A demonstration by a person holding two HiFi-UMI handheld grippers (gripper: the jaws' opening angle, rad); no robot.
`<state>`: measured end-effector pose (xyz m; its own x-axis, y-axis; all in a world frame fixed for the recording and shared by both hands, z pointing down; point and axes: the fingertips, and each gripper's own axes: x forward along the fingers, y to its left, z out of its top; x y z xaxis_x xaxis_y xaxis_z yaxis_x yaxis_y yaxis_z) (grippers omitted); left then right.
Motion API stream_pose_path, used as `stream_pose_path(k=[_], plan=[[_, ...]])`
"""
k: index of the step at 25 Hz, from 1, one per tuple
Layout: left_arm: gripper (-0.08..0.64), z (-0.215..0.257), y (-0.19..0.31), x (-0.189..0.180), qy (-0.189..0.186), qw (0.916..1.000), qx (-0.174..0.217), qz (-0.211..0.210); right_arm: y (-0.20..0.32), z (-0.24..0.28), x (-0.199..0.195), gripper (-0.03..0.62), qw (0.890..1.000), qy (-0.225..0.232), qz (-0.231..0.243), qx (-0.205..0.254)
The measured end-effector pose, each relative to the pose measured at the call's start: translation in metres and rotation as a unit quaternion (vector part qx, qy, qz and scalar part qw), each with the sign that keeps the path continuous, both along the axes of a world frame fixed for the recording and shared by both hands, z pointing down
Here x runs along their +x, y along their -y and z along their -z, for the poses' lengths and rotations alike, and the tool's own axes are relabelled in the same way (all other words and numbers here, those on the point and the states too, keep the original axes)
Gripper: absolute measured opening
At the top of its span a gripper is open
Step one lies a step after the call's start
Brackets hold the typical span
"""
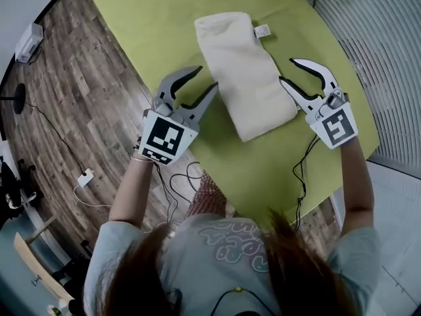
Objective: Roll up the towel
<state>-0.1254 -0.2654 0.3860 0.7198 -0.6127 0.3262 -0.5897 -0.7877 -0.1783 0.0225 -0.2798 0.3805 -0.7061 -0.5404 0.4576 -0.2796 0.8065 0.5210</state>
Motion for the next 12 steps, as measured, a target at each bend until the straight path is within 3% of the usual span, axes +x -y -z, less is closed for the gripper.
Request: stream_pose_path(k=[2,4,6,9,12], plan=[[0.147,-0.009,-0.051,0.028,-0.001,0.9989,-0.016,-0.045,-0.05,-0.017,0.017,0.199,0.999,-0.017,0.026,-0.039],[0.147,-0.021,-0.092,0.058,0.019,0.9967,-0.018,-0.077,-0.087,-0.029,0.023,0.213,0.996,-0.03,0.076,-0.046],[0.172,-0.041,-0.12,0.084,0.069,0.9928,-0.011,-0.098,-0.105,-0.049,0.026,0.23,0.99,-0.06,0.117,-0.042],[0.19,-0.062,-0.134,0.105,0.146,0.9829,0.011,-0.112,-0.104,-0.074,0.029,0.23,0.985,-0.103,0.132,-0.033],[0.197,-0.079,-0.139,0.11,0.21,0.9713,-0.007,-0.111,-0.101,-0.086,0.031,0.171,0.977,-0.149,0.15,-0.011]])
